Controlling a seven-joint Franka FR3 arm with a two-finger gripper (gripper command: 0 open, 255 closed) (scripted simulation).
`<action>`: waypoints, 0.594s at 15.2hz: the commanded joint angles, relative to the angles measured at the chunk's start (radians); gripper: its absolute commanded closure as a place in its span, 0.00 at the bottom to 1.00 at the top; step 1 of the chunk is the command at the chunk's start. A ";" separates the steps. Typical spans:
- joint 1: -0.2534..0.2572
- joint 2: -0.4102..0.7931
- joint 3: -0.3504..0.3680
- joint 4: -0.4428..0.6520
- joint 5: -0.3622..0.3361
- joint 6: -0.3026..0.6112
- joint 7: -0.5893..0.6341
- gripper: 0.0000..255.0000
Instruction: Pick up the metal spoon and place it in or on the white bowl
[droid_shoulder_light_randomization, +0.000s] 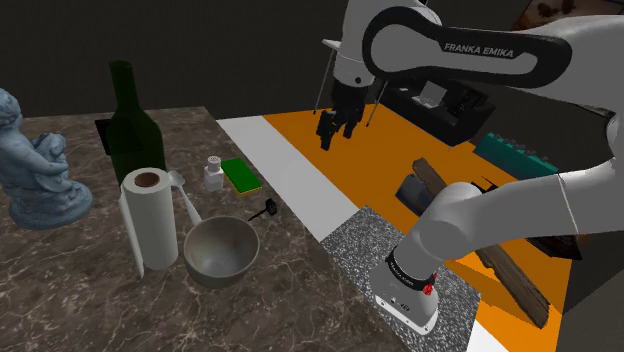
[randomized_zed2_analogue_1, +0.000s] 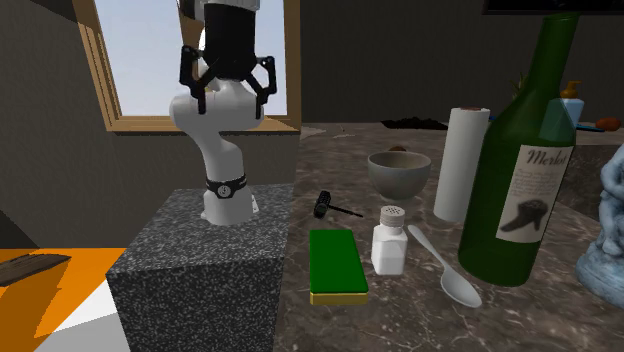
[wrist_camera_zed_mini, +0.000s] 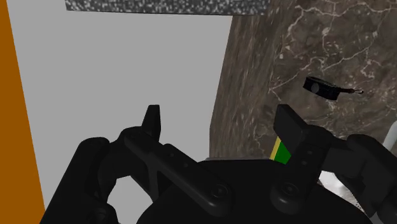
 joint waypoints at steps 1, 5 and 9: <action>0.009 0.040 0.050 0.014 0.016 0.034 0.062 0.00; 0.017 0.138 0.146 0.048 0.027 0.111 0.181 0.00; 0.014 0.258 0.243 0.105 0.007 0.180 0.309 0.00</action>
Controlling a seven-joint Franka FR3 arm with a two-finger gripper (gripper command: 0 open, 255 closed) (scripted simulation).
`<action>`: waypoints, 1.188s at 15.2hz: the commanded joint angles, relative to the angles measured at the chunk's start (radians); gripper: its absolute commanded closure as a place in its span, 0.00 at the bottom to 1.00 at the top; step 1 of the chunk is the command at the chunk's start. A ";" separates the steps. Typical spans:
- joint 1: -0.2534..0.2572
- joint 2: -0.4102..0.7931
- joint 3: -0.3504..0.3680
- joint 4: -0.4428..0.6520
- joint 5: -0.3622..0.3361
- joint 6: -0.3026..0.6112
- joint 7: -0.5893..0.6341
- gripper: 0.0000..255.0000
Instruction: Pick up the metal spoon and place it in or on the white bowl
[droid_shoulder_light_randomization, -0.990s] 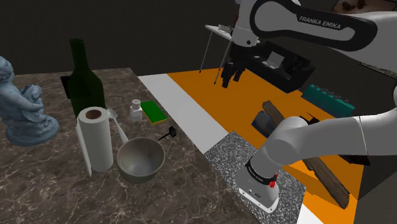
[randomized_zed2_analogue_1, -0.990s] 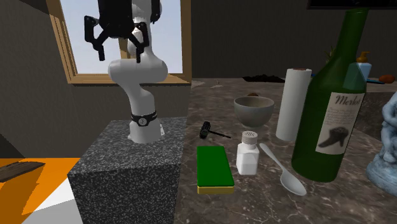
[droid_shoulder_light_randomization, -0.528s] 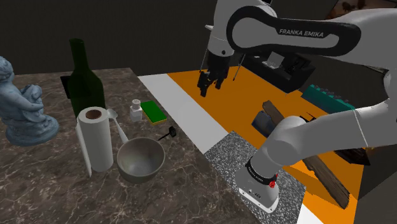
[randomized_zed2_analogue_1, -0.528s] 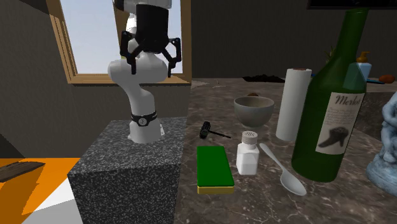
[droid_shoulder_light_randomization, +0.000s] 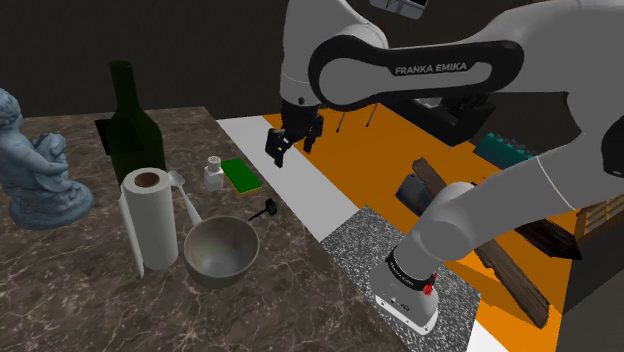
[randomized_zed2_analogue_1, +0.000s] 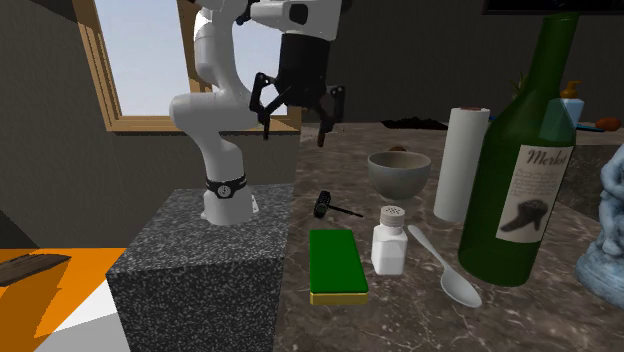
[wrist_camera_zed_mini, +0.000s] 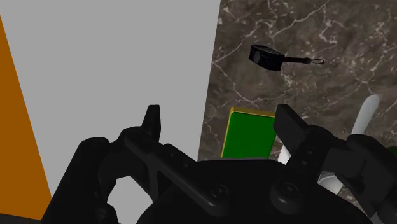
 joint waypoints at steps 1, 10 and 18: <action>-0.004 0.060 0.045 0.031 -0.017 0.030 0.065 0.00; -0.008 0.431 0.227 0.262 -0.241 0.102 0.419 0.00; 0.150 0.818 0.224 0.586 -0.522 0.023 0.698 0.00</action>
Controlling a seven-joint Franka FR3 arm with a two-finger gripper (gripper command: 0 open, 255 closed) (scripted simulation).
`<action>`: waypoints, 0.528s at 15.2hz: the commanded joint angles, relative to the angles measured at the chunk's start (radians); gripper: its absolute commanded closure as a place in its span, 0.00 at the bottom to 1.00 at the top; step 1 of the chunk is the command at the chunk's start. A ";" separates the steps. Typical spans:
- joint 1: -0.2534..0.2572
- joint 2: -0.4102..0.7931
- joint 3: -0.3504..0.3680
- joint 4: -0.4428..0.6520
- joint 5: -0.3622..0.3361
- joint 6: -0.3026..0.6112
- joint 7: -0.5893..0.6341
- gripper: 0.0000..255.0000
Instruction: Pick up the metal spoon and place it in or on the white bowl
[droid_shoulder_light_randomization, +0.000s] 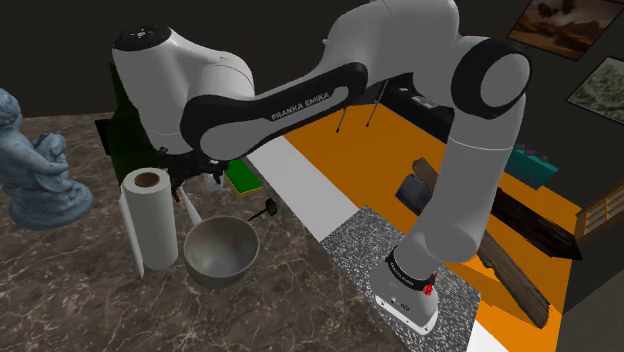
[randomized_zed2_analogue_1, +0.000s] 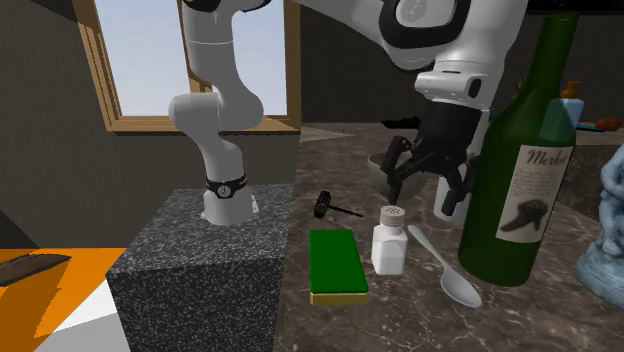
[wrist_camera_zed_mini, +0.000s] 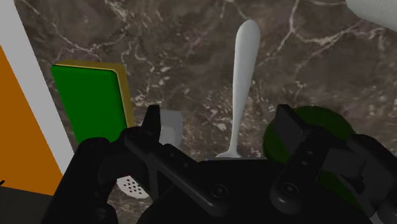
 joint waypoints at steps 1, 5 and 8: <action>0.055 0.099 -0.018 0.103 -0.063 -0.035 0.051 0.00; 0.063 0.124 -0.032 0.095 -0.082 -0.006 0.065 0.00; 0.058 0.136 -0.039 0.072 -0.095 0.026 0.073 0.00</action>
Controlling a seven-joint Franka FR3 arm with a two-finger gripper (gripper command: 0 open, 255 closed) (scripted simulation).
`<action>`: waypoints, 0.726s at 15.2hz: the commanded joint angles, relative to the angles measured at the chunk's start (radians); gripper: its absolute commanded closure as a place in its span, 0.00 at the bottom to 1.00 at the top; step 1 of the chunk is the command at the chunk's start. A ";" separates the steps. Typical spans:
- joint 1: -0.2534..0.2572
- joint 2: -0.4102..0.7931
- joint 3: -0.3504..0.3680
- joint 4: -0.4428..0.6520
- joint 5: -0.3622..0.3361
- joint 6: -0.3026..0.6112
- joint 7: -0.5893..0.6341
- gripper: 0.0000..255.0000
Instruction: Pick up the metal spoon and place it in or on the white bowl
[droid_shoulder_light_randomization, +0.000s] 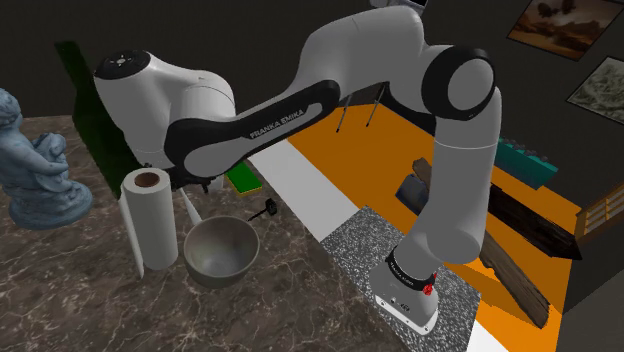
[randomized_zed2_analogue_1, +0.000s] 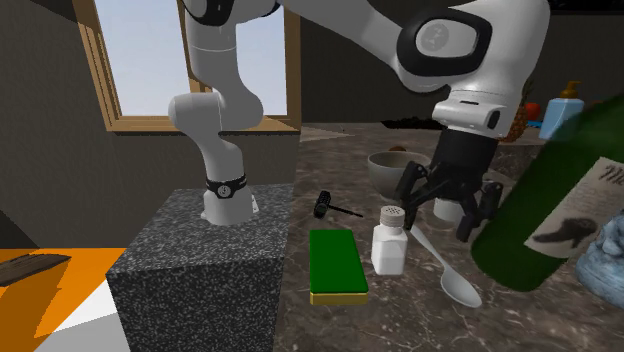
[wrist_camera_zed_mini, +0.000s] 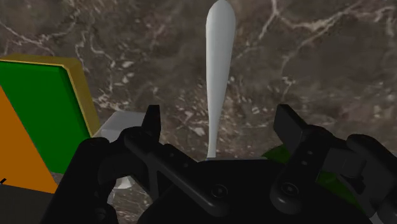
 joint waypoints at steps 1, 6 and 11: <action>-0.003 0.012 -0.008 -0.020 -0.011 0.026 0.008 0.00; -0.003 0.012 -0.008 -0.020 -0.011 0.026 0.008 0.00; -0.003 0.012 -0.008 -0.020 -0.011 0.026 0.008 1.00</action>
